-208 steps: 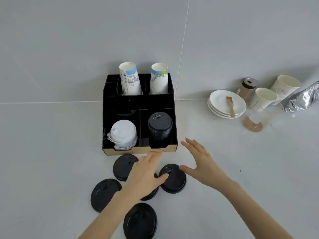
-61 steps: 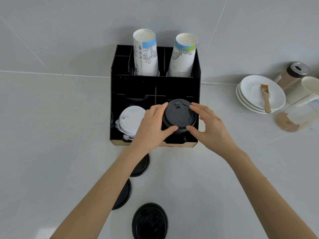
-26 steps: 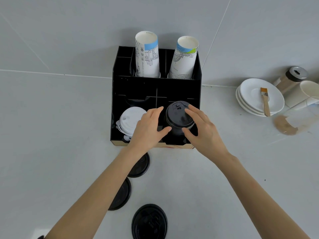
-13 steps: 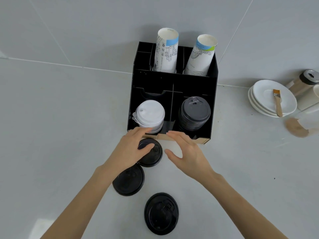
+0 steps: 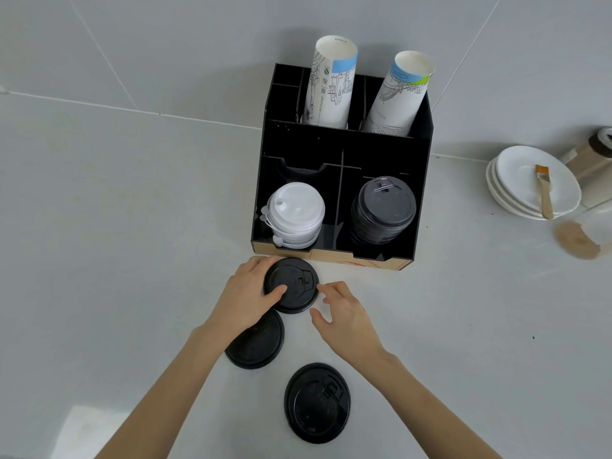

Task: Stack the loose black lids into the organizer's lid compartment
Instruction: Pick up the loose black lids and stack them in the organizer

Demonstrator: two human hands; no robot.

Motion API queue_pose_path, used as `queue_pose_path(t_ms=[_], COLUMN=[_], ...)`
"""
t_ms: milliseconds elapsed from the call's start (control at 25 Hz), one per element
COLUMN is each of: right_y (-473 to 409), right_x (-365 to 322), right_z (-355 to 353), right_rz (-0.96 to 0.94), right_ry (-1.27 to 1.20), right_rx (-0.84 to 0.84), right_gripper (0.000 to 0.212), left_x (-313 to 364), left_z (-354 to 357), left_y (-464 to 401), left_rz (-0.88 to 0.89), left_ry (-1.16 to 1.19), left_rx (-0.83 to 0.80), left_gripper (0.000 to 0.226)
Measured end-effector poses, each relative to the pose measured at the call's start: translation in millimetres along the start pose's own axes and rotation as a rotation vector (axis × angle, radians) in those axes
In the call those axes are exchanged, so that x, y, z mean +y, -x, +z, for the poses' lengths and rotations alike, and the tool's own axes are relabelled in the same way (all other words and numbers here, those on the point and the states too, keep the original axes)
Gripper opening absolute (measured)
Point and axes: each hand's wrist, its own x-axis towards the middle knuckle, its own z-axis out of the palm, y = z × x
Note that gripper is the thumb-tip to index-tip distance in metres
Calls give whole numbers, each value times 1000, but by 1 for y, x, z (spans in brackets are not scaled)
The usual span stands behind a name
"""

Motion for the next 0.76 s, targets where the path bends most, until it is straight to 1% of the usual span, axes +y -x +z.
queue_pose_path(t_ms=[240,440,600,760], right_y=[3,6,9,13], right_x=[-3,-6,-6,1], right_z=[8,8,-3,-21], right_rz=[50,97,138,162], right_ry=[-48,-203,-322,-357], right_rx=[-3,68,174,221], right_gripper=[46,52,45,38], left_x=[1,9,21,30], left_z=[5,12,17,17], left_y=[-3,3,11,19], left_rz=[-40,-27,8,68], left_ry=[-10,8,87,135], left_rx=[2,-20,-4,20], left_gripper=[54,58,53,50])
